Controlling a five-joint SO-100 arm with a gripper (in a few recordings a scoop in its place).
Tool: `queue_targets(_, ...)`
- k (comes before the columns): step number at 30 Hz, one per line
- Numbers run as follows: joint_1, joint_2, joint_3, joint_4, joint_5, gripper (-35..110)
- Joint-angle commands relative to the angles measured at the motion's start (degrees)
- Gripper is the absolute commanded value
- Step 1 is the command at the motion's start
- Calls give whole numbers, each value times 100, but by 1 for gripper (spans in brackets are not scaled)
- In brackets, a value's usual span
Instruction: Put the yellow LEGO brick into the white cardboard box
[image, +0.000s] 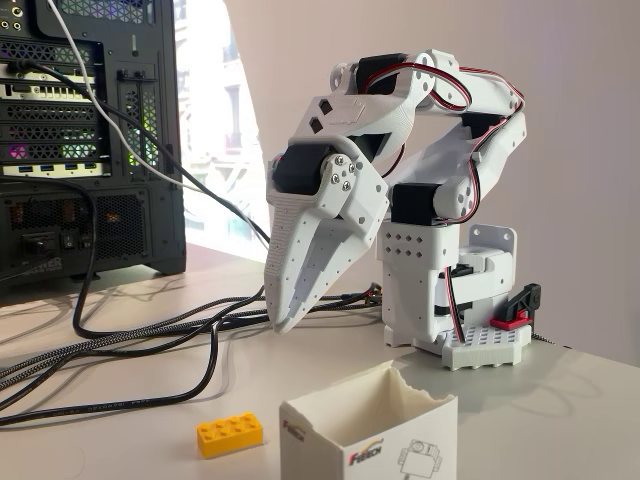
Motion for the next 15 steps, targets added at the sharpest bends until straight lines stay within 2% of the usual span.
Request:
queue_targets(1,158,2619,1020,571,-615,-9)
queue_targets(15,141,2619,1020,571,-633,-9)
